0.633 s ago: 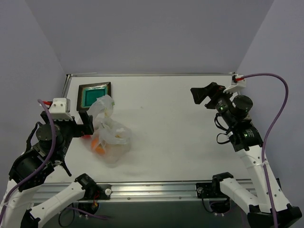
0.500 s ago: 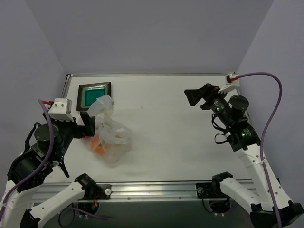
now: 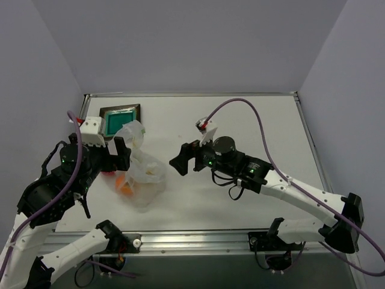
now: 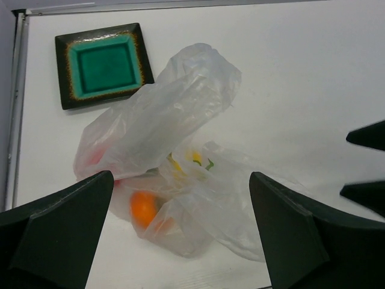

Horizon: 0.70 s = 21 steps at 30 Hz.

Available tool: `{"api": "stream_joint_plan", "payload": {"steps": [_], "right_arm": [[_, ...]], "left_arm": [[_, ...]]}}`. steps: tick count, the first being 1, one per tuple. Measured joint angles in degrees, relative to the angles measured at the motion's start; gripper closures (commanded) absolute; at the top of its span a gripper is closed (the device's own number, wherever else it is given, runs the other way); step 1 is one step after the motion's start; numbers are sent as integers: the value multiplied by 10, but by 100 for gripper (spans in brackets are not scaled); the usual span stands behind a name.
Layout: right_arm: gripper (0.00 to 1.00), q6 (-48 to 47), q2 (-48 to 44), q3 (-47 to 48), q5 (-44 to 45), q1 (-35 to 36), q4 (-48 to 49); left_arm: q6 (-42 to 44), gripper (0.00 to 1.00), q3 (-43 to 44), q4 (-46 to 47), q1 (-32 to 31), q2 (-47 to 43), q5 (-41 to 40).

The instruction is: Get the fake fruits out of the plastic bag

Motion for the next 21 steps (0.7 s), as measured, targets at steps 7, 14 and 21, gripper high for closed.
{"api": "stream_joint_plan", "payload": {"steps": [7,14,21], "right_arm": [[0,-18,71,31,15,97,36],[0,-7,133,40,46,97,92],[83,-2,260,75,49,87,140]], "left_arm": [[8,6,-19,20,1,50,-86],[26,22,-54,87,25,136,-172],[2,87,-128,142,181,178,-149]]}}
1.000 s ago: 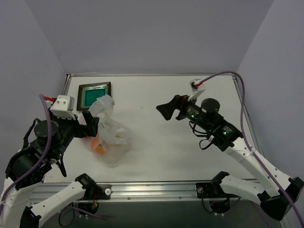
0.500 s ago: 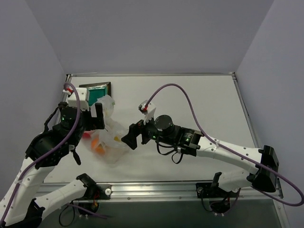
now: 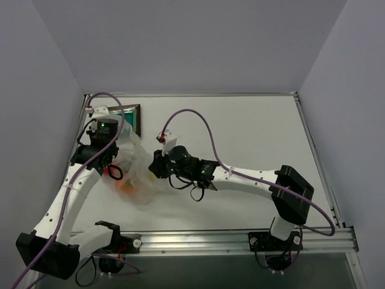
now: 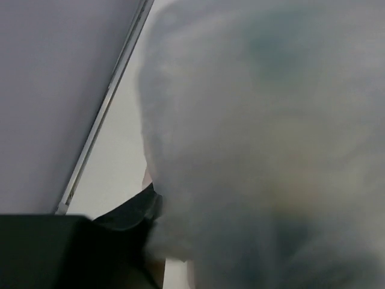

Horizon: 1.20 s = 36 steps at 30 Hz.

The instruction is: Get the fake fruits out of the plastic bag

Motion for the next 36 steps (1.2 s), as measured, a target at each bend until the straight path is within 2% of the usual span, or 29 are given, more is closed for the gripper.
{"api": "stream_joint_plan", "payload": {"steps": [1,2,6,10,17,21,24,25,26,29,33,36], "right_arm": [[100,3,15,0,0,-4,4],[100,7,27,-2,-1,-11,10],[100,25,58,-40,-9,-60,39],[100,32,82,-83,-9,-99,52],[100,36,136,-127,-7,-94,73],[100,37,137,-140,-8,-84,103],[100,37,137,-143,-10,-69,110],[100,37,137,-143,-12,-61,110],[100,37,136,-143,-15,-56,110],[100,31,128,-143,-19,-47,93],[96,20,94,-143,-19,-48,52],[93,11,63,-133,-22,-48,30]], "left_arm": [[-7,92,-11,5,32,2,13],[-13,97,-19,9,56,2,23],[-35,97,-42,13,134,11,59],[-58,98,-55,17,178,47,94],[-84,98,-63,17,235,165,144],[-93,96,-63,20,257,217,154],[-99,65,-57,20,262,242,156],[-100,41,-54,21,262,245,159],[-97,31,-51,24,260,246,162],[-100,9,-49,33,234,222,161],[-97,5,-49,33,164,133,171],[-97,4,-49,28,147,63,183]]}}
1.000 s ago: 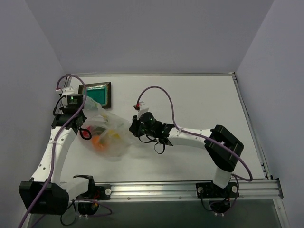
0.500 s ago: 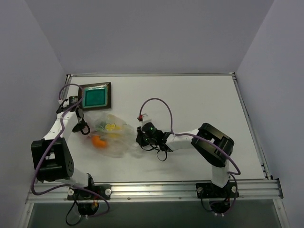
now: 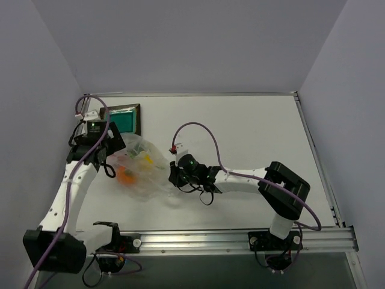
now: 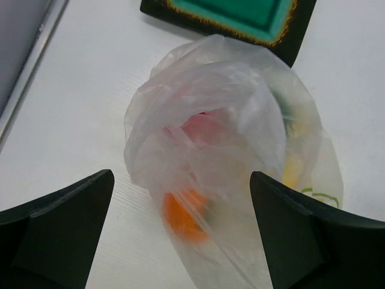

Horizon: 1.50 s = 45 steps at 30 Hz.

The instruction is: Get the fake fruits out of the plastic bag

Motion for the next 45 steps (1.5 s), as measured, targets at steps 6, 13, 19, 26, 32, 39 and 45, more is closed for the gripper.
{"api": "stream_joint_plan", "payload": {"steps": [6,13,19,26,32,39,45], "right_arm": [[75,-6,-30,14,-14,0,-8],[27,-14,-38,19,-29,0,-37],[13,-39,-79,31,-31,-4,-90],[18,-72,-161,77,-18,-20,-135],[18,-106,-114,193,-28,-23,-141],[23,-144,50,366,-70,-47,-143],[42,-139,207,495,-127,-95,-149]], "left_arm": [[11,12,0,-50,6,-125,0],[2,43,-14,-122,6,-213,27],[-22,42,-60,-131,6,-259,82],[-47,23,-83,-76,5,-234,126],[-66,18,-116,-15,-3,-199,122],[-81,18,-130,54,-12,-117,92],[-102,32,-130,107,-16,-47,54]]}}
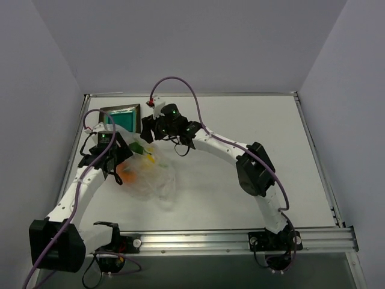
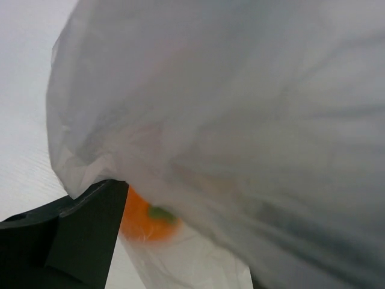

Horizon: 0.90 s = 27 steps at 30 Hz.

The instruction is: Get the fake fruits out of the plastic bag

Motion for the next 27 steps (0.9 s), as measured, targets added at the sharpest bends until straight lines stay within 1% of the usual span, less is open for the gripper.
{"api": "stream_joint_plan", "payload": {"steps": [1,2,3,4,5,6,8,9,10,11,12,14,15,19,21,22,24,27], "right_arm": [[39,6,26,17,-6,-8,-1],[38,10,45,28,-13,-13,-2],[37,15,62,37,-20,-17,-2],[44,20,75,42,-27,-21,-3],[55,22,85,42,-34,-23,-5],[68,24,94,43,-38,-24,-6],[62,33,105,43,-43,-23,-10],[51,37,108,43,-44,-23,-11],[43,40,109,43,-43,-23,-14],[36,42,108,40,-41,-22,-13],[26,43,102,34,-38,-22,-8],[19,43,75,-2,-28,-22,3],[13,43,51,-32,-23,-22,11],[5,37,-65,-137,-10,-16,26],[2,27,-130,-169,-14,-12,31],[0,20,-154,-176,-17,-7,34],[0,5,-194,-188,-22,9,43],[1,-16,-216,-192,-37,45,55]], "left_arm": [[-2,36,0,4,0,10,-4],[-6,53,-2,8,0,19,-7],[-10,61,-5,14,0,24,-9],[-12,72,-10,17,0,25,-13],[-12,83,-16,18,-1,24,-16],[-13,97,-23,17,-1,22,-18],[-13,98,-31,14,-5,16,-25],[-13,98,-34,13,-7,11,-29],[-13,98,-37,10,-10,5,-33],[-12,98,-38,5,-14,-2,-36],[-13,98,-41,4,-17,-12,-39],[-13,98,-50,-2,-23,-35,-39],[-13,98,-55,-4,-24,-47,-39],[-13,97,-68,-19,-24,-78,-40],[-13,98,-71,-23,-24,-84,-40],[-13,98,-71,-26,-24,-86,-40],[-13,98,-72,-32,-24,-87,-39],[-13,98,-72,-40,-26,-92,-37]]}}
